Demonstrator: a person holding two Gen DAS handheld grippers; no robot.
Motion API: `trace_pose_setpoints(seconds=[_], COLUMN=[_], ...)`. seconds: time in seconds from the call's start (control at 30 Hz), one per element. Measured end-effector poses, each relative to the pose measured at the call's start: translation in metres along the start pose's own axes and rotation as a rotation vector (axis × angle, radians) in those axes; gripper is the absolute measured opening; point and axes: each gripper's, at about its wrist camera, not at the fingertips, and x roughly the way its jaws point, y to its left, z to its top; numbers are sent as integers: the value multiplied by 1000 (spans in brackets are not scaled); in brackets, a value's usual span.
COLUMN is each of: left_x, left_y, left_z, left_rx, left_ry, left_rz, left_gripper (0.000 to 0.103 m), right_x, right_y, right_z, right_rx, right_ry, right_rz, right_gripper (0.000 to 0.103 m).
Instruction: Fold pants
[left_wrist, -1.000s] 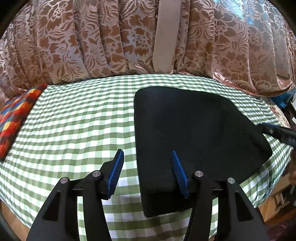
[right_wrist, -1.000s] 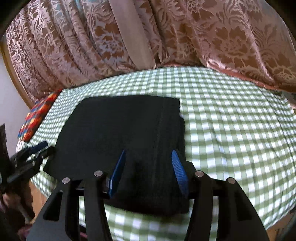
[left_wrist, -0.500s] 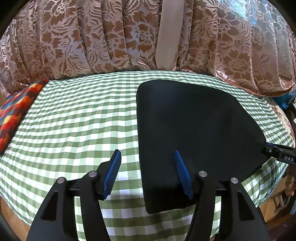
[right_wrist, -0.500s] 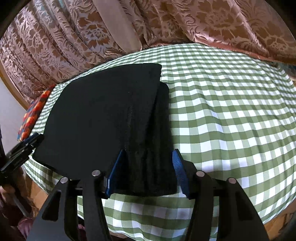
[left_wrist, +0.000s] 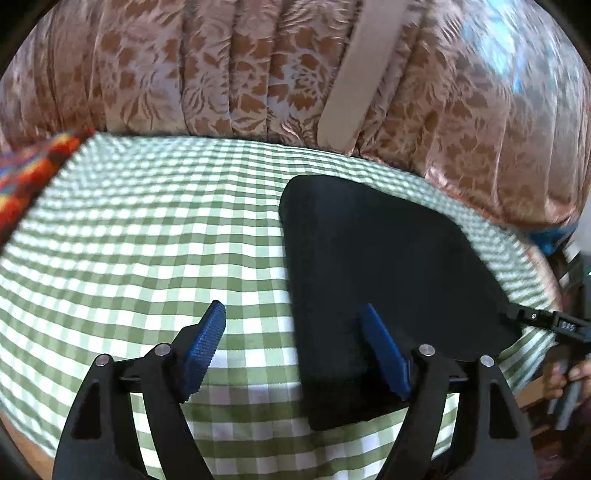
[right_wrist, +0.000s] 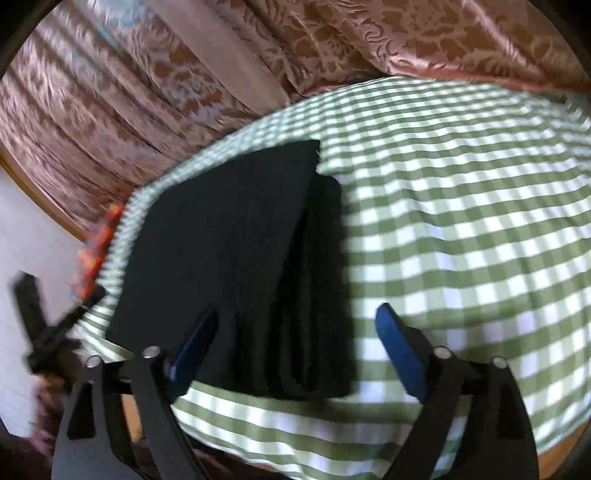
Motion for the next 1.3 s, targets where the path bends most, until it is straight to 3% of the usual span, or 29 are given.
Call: trace_pose_setpoints(seconds=[0.07,0.3,0.5,0.57,0.7,0.77,1.03,1.3], left_x=[3,45,86,96,100,93,52,93], left_y=[17,43,41,33,17,13,10,34], left_z=[9,31,30,28,26,28,74,139], left_rx=[-65,-213,-272,-261,-203,-189,-106,-62], left_ry=[6,101,218,258,245,211,43,13], left_rz=[-69,-275,-441,-501,-514,-527,-511,-353], left_gripper=[76,77,77,77,49,41,40,42], right_x=[1,33,68,74,73,66,55,124], right_y=[-8,-30,-32,-30,-22,-13,38,56], right_z=[10,36,39,39,39,41,84,155], right_rx=[48,92,67,48,-7,-47,-205,-223], right_ry=[6,88,198,208,202,193,109,106], right_rz=[78,186,252,253,244,225,222,195], right_gripper=[92,90,80,70,51,47,46,46])
